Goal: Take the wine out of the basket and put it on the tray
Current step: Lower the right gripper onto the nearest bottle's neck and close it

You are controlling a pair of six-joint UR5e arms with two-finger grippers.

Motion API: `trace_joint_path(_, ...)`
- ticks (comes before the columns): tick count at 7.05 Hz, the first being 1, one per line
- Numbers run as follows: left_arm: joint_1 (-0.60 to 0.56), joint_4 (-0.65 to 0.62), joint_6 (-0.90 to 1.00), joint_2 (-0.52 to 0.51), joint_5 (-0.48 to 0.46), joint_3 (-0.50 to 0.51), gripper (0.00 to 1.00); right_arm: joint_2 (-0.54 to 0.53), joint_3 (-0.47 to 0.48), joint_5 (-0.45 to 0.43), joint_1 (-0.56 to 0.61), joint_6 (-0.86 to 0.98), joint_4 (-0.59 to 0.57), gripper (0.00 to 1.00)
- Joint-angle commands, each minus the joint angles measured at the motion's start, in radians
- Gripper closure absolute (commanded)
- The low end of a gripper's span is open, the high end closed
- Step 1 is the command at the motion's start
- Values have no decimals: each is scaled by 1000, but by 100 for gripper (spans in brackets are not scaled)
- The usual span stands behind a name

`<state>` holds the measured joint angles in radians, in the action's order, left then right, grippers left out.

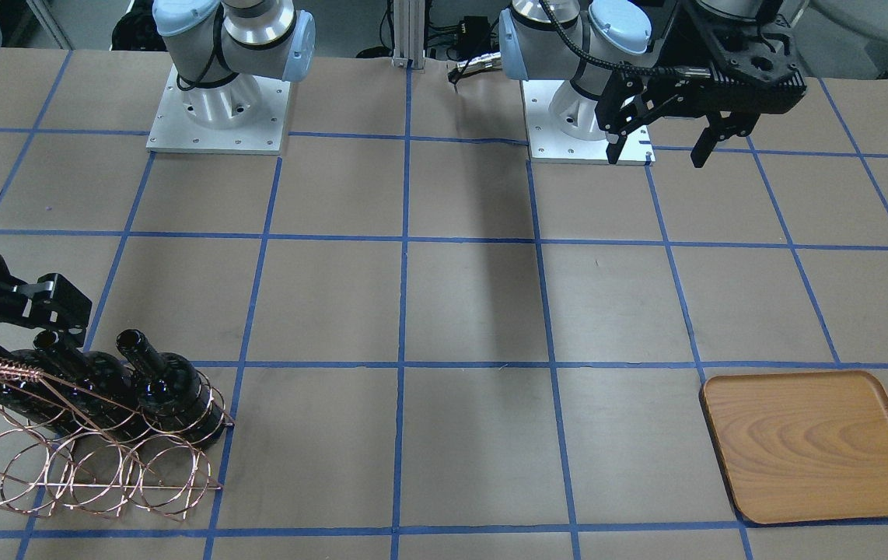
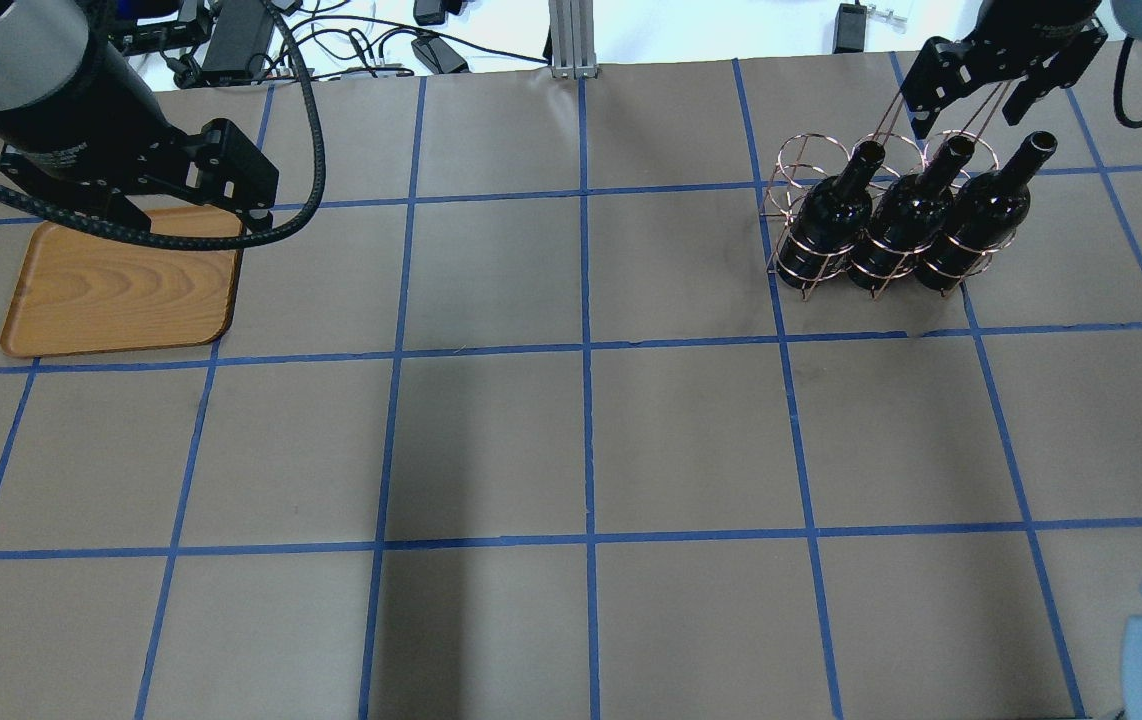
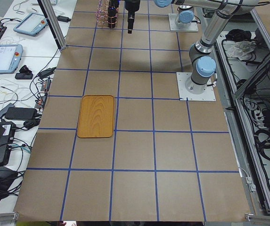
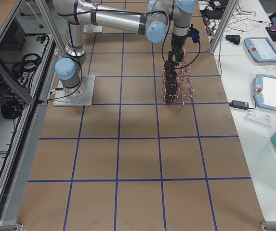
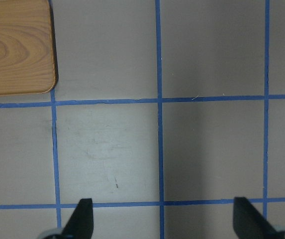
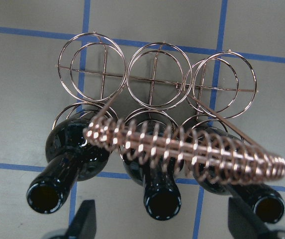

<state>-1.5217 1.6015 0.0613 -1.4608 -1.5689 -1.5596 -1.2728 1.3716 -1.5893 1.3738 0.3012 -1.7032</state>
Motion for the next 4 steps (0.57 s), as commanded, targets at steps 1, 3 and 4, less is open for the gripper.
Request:
trace_joint_path(1, 0, 0, 0, 0, -2, 0, 0, 26, 10, 0, -1, -1, 5, 22)
trace_joint_path(3, 0, 0, 0, 2, 0, -2, 0, 38, 10, 5, -1, -1, -1, 55)
trace_joint_path(4, 0, 0, 0, 2, 0, -2, 0, 39, 10, 3, -1, -1, 2, 71)
